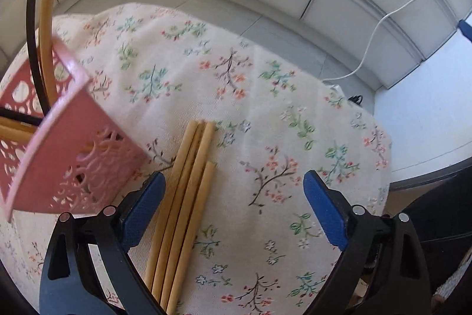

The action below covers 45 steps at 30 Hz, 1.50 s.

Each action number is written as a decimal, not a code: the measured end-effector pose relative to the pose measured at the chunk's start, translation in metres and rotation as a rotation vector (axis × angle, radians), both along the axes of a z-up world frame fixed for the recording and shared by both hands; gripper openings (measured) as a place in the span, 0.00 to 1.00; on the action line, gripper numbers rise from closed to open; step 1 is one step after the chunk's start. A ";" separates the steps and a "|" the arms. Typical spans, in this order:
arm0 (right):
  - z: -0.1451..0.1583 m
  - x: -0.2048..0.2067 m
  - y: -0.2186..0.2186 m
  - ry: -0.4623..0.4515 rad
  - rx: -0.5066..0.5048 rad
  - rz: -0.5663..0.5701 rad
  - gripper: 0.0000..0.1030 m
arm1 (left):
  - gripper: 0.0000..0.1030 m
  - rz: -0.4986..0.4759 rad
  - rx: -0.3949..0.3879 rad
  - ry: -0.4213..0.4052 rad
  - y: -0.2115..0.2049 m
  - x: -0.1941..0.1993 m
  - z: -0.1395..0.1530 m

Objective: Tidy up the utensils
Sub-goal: 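Lower the left tool toward the pile of bamboo chopsticks, then close the left tool on a bamboo chopstick while the right tool grasps another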

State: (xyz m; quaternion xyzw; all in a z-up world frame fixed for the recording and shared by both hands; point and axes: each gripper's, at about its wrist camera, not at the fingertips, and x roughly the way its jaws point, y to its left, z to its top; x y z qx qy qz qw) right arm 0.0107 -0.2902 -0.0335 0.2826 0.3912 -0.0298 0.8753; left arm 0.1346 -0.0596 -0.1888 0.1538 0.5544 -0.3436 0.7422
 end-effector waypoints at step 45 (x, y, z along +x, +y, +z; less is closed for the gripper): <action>-0.017 0.010 0.002 0.078 0.004 0.004 0.93 | 0.26 -0.119 0.160 -0.082 -0.026 -0.041 -0.020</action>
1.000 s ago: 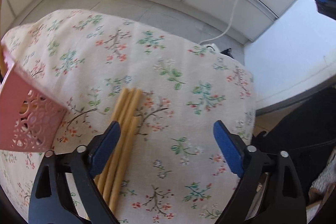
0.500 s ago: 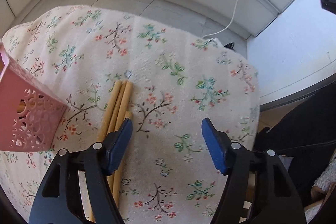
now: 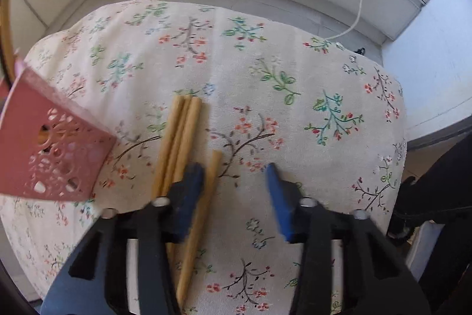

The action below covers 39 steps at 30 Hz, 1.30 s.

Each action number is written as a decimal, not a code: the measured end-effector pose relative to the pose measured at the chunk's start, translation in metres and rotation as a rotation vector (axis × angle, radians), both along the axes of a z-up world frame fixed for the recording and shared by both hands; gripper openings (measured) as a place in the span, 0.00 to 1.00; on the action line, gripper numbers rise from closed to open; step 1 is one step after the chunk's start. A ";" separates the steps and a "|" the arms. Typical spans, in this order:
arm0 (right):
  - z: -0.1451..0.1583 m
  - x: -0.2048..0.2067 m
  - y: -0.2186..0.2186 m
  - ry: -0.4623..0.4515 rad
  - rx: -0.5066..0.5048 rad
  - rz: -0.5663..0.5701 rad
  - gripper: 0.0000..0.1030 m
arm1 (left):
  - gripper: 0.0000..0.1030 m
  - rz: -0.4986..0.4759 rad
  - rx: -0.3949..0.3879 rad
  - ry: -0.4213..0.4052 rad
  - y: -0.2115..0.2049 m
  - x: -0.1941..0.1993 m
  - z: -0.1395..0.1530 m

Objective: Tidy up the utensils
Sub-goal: 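Close the left tool on a bamboo chopstick while the right tool grasps another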

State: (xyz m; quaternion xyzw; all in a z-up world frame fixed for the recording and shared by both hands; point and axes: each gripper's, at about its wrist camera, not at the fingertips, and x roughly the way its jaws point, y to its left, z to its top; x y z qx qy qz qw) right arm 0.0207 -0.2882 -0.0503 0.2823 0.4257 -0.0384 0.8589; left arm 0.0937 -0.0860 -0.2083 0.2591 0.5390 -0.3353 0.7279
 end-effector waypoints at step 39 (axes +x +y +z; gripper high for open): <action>-0.168 0.108 0.127 0.526 0.209 -0.066 0.13 | 0.06 0.326 -0.570 -0.519 0.204 -0.127 0.233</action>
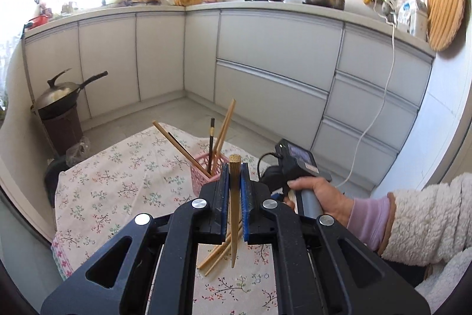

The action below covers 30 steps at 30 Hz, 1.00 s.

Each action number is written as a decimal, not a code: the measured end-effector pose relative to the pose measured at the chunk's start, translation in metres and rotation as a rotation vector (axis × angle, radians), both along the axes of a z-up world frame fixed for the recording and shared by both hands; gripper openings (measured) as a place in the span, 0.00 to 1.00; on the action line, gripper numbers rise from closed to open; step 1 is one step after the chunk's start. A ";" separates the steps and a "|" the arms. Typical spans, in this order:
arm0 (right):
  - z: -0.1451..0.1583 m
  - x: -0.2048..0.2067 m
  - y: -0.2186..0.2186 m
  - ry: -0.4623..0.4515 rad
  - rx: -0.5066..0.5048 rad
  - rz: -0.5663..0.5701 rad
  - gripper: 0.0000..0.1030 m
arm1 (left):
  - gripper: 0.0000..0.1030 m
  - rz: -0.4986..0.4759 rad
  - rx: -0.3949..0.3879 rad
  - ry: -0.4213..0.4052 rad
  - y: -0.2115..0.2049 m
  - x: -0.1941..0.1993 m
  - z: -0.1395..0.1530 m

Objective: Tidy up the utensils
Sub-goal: 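Close the left tool on a bamboo chopstick while the right tool grasps another, then carry both bamboo chopsticks into the pink basket and open both tools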

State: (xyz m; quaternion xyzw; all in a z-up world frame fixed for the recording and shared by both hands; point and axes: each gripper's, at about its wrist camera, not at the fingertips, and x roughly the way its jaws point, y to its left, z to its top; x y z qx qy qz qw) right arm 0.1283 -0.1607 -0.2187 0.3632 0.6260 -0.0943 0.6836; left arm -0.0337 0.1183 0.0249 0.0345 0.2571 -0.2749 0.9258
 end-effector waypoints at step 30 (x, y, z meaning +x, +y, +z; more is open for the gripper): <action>0.144 -0.090 -0.002 -0.559 -0.153 0.230 0.08 | 0.06 0.180 -0.191 -0.016 0.019 0.010 0.015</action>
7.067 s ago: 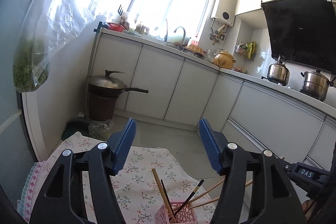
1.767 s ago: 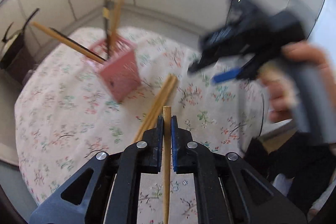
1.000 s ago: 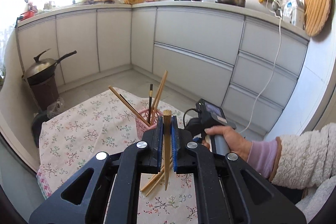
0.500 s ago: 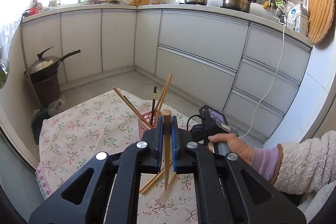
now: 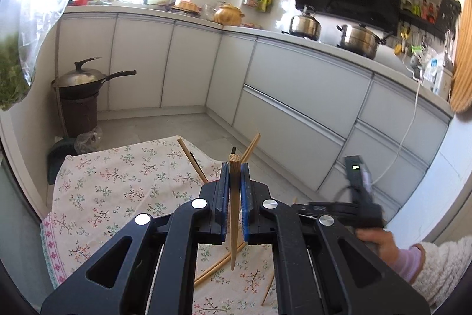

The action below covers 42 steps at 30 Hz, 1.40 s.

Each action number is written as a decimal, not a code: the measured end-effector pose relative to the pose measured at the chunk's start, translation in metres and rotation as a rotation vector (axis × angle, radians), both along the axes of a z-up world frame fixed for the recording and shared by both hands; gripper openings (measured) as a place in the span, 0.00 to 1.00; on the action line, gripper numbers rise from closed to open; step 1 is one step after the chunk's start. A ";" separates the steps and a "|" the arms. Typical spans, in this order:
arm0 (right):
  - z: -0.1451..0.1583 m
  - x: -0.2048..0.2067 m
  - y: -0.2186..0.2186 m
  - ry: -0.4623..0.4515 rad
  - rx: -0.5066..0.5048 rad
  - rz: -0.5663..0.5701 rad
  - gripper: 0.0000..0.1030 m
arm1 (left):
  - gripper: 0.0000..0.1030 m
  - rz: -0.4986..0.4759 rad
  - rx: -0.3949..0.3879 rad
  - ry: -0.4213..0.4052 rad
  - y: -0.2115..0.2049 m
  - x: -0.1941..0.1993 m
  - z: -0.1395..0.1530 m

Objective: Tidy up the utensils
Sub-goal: 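Carry both bamboo chopsticks into the pink basket and open both tools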

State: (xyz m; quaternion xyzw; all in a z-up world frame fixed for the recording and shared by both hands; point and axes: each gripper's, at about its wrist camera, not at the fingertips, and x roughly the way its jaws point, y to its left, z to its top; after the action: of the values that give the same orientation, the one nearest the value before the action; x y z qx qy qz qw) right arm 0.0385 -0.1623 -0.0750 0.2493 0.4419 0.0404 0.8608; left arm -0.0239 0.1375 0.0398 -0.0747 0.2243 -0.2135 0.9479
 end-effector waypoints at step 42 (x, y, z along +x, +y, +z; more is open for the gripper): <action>0.153 0.045 -0.029 -0.445 0.020 -0.047 0.07 | 0.39 0.237 -0.078 -0.058 -0.048 0.126 0.018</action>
State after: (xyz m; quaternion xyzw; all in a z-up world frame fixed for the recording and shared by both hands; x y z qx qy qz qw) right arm 0.0832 -0.1912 0.0779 0.2531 0.2345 0.0787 0.9353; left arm 0.1025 0.0892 0.0577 -0.1315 0.1779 -0.1108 0.9689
